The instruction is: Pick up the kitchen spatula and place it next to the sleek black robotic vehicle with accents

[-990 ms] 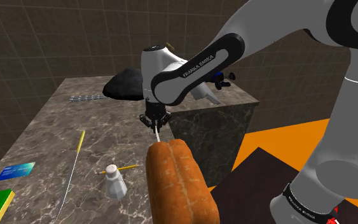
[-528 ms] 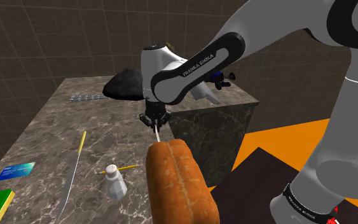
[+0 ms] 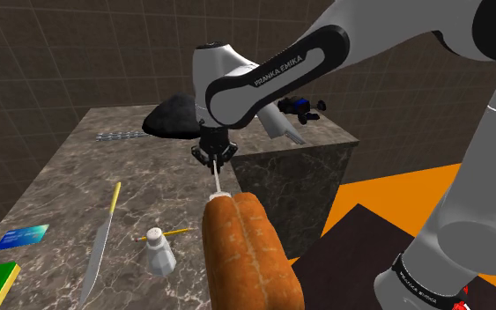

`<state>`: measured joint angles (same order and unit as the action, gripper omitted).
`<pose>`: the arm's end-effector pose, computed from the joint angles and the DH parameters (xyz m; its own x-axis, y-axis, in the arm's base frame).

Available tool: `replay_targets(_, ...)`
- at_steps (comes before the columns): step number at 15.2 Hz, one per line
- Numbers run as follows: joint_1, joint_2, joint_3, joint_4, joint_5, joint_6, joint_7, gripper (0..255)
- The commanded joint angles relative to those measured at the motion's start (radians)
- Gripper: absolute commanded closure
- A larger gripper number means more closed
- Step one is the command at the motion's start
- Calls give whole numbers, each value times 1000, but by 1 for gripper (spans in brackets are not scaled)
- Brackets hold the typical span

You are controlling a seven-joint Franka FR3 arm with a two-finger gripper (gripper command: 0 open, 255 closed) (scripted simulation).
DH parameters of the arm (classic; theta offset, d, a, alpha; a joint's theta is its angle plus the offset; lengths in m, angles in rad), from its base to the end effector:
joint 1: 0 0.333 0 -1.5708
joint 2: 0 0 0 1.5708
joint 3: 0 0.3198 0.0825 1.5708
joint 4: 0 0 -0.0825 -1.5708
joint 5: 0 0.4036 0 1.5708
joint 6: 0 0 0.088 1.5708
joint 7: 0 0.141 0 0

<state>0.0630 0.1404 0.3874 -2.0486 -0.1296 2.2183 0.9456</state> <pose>0.5405 0.2502 0.3392 0.9096 -0.4102 0.0665 -0.4110 -0.9116 -0.0007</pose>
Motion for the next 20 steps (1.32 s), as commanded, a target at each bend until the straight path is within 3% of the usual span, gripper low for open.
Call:
replay_targets(1, -4, -18, 0, 7, 11, -23, -12, 255)
replay_targets(20, -10, -101, 4, 172, 59, -263, -54, 255)
